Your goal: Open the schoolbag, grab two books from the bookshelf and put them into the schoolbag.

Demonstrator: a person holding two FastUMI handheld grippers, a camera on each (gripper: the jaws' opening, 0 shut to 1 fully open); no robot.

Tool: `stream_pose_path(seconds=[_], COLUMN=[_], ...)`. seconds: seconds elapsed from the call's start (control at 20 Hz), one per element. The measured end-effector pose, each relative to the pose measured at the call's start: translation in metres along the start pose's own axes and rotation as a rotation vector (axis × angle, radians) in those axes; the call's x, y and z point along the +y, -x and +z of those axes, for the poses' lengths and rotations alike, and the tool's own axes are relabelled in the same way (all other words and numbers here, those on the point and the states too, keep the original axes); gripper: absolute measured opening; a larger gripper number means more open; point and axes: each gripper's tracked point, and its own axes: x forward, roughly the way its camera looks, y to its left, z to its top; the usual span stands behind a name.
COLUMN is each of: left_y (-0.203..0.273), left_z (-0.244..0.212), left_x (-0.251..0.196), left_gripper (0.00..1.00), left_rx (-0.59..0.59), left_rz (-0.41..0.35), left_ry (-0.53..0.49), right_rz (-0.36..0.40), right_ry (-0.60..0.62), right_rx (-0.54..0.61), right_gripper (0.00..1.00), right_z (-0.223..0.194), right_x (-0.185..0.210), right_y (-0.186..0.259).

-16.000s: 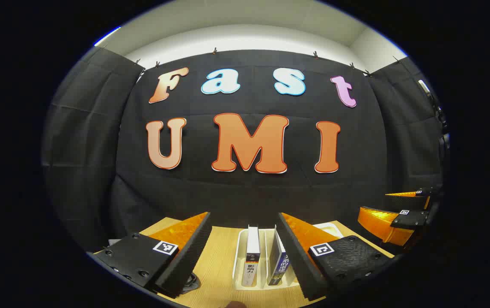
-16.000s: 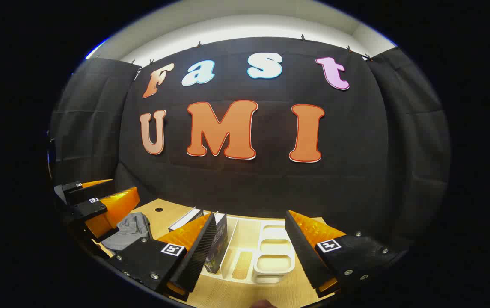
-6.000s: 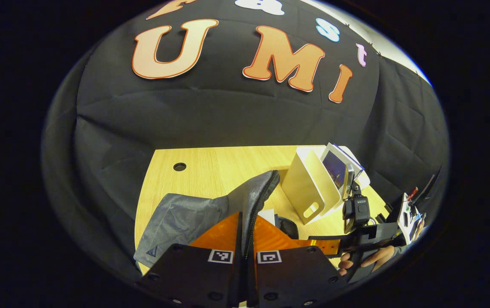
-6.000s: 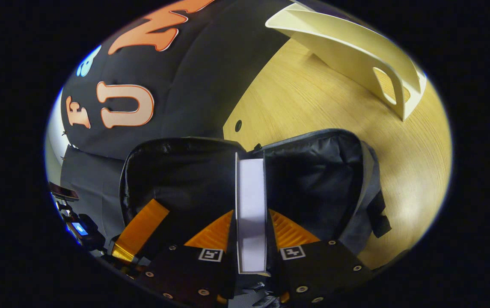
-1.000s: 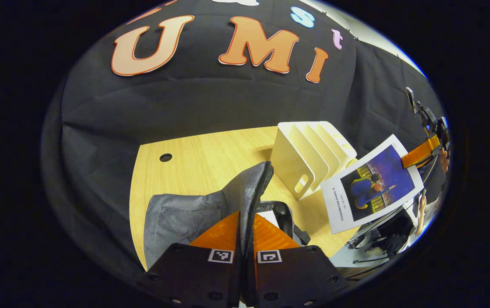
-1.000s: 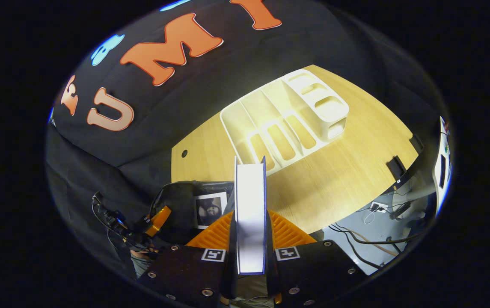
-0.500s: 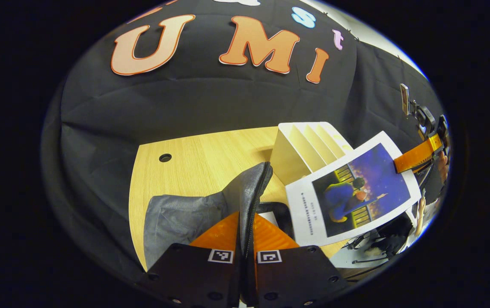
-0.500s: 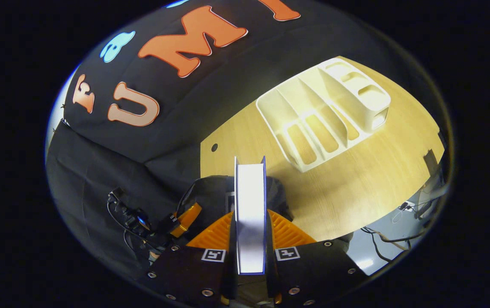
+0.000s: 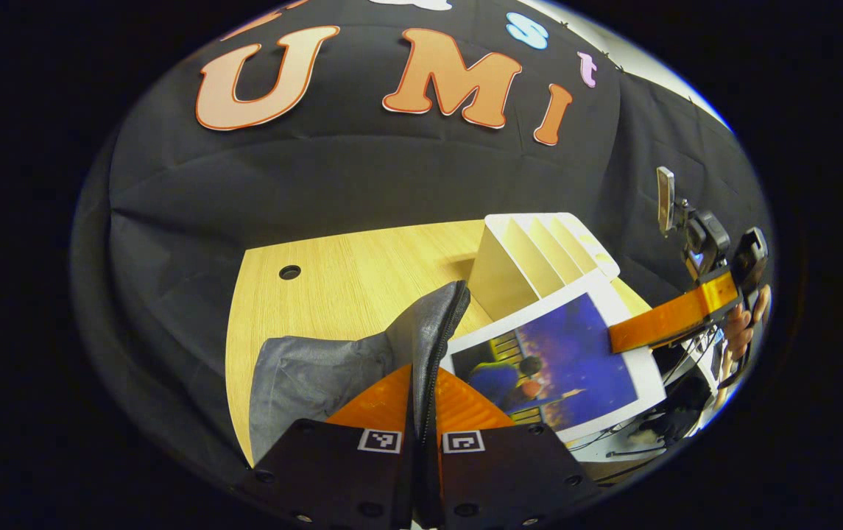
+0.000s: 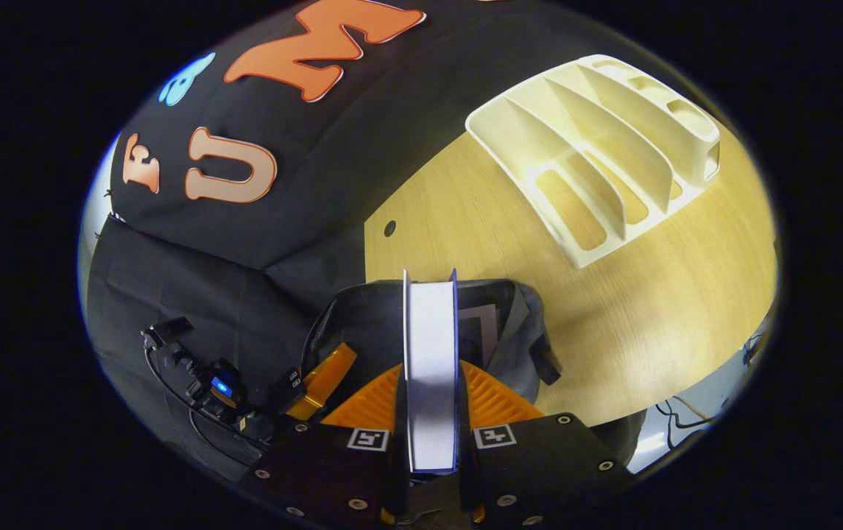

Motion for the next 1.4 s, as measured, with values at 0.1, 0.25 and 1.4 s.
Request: stream_pose_path(seconds=[0.1,0.25,1.4], left_y=[0.000,0.001,-0.006], left_z=[0.002,0.003,0.004], left_x=[-0.001,-0.003,-0.040], left_gripper=[0.06,0.06,0.06], left_rx=[-0.005,0.000,-0.008], left_rz=[0.006,0.013,-0.043], left_ry=[0.000,-0.004,-0.018], right_rz=[0.029,0.060,0.124], right_ry=[-0.016,-0.031,-0.088], right_rx=[0.005,0.022,0.049], right_gripper=[0.27,0.28,0.29], right_z=[-0.003,-0.013,-0.048], right_x=[-0.001,-0.008,-0.012], right_y=[-0.018,-0.044,-0.164])
